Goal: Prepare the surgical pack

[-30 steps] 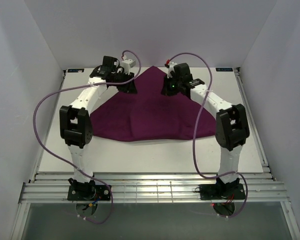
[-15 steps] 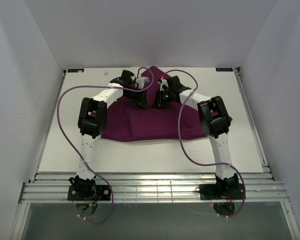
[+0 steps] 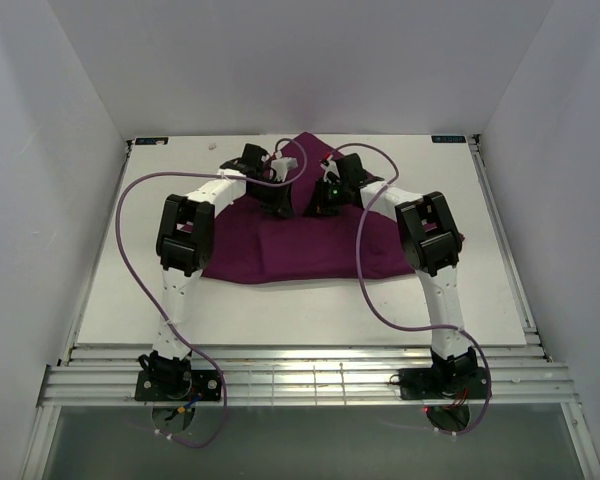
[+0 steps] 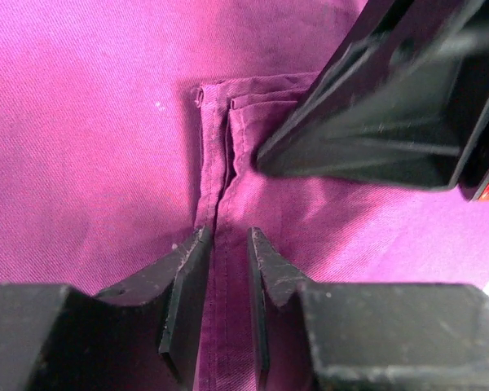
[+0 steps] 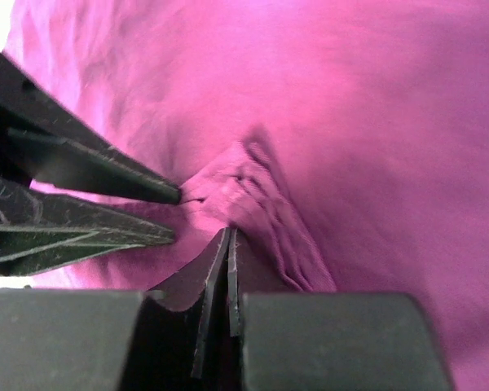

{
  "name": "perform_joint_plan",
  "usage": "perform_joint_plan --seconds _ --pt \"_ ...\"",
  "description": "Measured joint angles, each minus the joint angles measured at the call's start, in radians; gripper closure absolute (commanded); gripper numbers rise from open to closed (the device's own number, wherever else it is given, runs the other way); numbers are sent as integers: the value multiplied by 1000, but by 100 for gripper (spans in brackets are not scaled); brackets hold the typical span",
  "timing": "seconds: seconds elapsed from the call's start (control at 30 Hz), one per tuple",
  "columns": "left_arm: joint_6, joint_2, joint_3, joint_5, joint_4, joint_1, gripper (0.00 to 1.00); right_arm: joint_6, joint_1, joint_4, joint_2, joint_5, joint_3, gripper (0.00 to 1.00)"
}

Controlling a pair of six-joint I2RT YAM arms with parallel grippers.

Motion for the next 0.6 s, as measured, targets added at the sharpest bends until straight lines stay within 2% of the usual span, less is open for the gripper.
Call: perform_joint_plan --seconds 0.1,0.37,0.5,0.53,0.57,0.6 --pt "5 4 8 -8 -3 -2 64 23 -11 -8 -21 58 -10 91" --pt "11 47 89 -12 -21 -6 60 44 -99 -57 -121 205 -12 73" --pt "10 69 160 -56 -28 -13 53 42 -143 -55 -270 275 -79 68" --pt "6 76 189 -68 -33 -14 52 44 -154 -55 -322 296 -114 64" --pt "1 78 219 -79 -29 -14 49 47 -165 -47 -388 317 -166 53" --pt "-4 76 257 -91 -16 -14 49 50 -182 -59 -480 341 -234 53"
